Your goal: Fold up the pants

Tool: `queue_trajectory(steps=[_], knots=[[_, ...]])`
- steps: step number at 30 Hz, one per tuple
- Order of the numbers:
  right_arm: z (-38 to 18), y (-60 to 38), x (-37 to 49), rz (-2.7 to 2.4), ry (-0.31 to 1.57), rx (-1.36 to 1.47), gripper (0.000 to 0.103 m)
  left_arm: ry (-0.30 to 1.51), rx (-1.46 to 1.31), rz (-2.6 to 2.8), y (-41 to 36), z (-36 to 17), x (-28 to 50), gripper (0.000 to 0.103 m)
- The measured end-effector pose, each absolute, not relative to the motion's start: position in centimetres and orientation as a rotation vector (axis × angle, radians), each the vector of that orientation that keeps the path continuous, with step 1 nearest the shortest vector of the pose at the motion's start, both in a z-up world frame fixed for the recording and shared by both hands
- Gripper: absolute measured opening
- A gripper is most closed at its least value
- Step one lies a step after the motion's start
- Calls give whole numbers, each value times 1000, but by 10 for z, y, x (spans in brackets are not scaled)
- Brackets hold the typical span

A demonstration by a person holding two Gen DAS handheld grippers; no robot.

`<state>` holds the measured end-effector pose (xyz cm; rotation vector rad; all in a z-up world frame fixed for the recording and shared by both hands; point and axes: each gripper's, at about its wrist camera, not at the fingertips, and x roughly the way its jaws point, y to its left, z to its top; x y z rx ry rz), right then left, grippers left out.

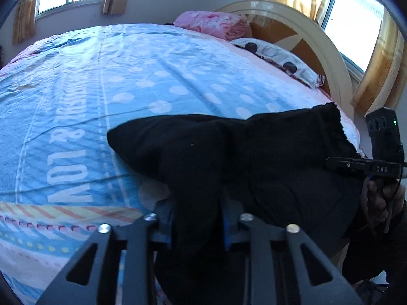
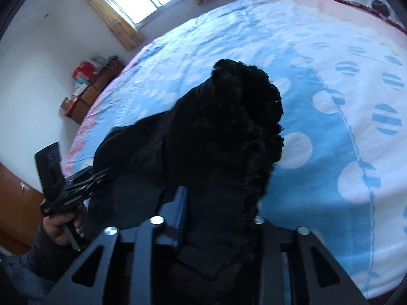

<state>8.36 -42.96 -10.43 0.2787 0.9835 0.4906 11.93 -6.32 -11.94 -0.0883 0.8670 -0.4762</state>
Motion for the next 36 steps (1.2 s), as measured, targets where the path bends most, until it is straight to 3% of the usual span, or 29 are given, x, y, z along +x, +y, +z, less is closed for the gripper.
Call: queue_trajectory(steps=[17,36], knots=[[-38,-363,101,599,878,171,23,728,-126,-394,-1,-61,99,22],[15,-120,250,913,881,-46,22,627,-156,-3,182,-36,120,22]])
